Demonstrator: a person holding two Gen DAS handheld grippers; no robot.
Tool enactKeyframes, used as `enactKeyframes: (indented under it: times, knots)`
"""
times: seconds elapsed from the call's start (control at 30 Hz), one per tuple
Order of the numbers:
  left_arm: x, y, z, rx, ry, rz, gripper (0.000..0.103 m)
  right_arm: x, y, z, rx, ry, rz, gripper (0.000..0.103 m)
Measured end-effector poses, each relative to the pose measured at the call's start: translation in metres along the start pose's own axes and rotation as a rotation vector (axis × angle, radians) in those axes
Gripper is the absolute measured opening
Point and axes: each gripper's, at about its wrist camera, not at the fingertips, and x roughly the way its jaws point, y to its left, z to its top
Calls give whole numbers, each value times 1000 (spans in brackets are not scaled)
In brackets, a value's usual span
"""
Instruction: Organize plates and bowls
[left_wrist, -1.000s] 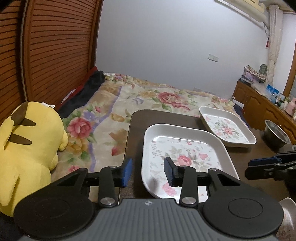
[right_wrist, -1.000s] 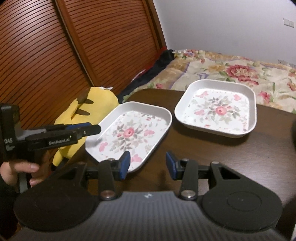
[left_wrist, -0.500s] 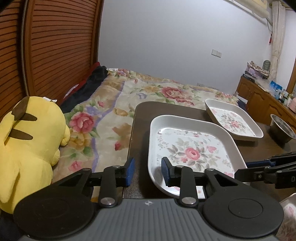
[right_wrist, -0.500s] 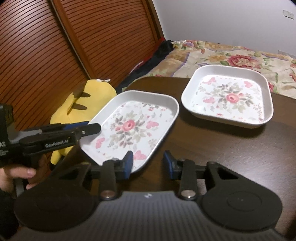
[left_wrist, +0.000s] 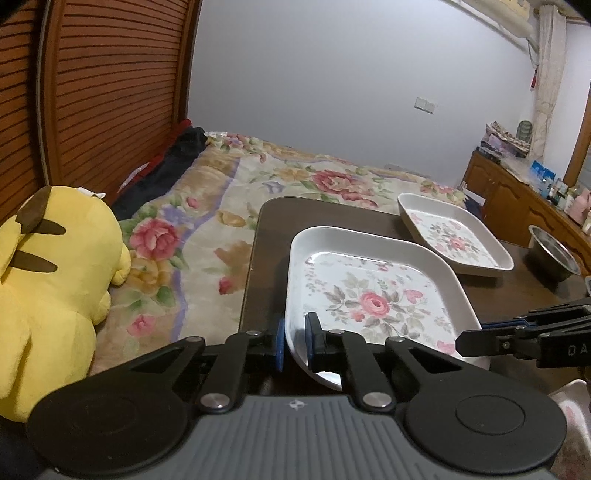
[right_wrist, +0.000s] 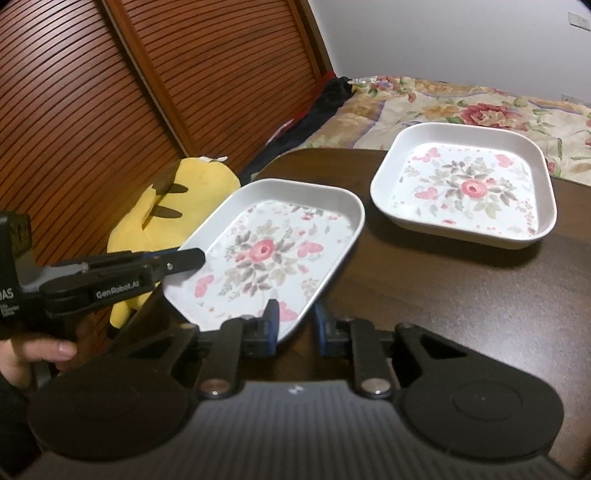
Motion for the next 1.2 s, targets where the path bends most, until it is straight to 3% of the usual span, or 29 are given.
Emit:
enactKeyframes:
  times: [0.6,1.2]
  knots:
    - [-45,-48,3,65,-69,-21,14,-60,-5,-4,0,-113,14,21]
    - [-81,-95,-1,128,-99,-92,16,-110,-28,-26,14,-155,1,19]
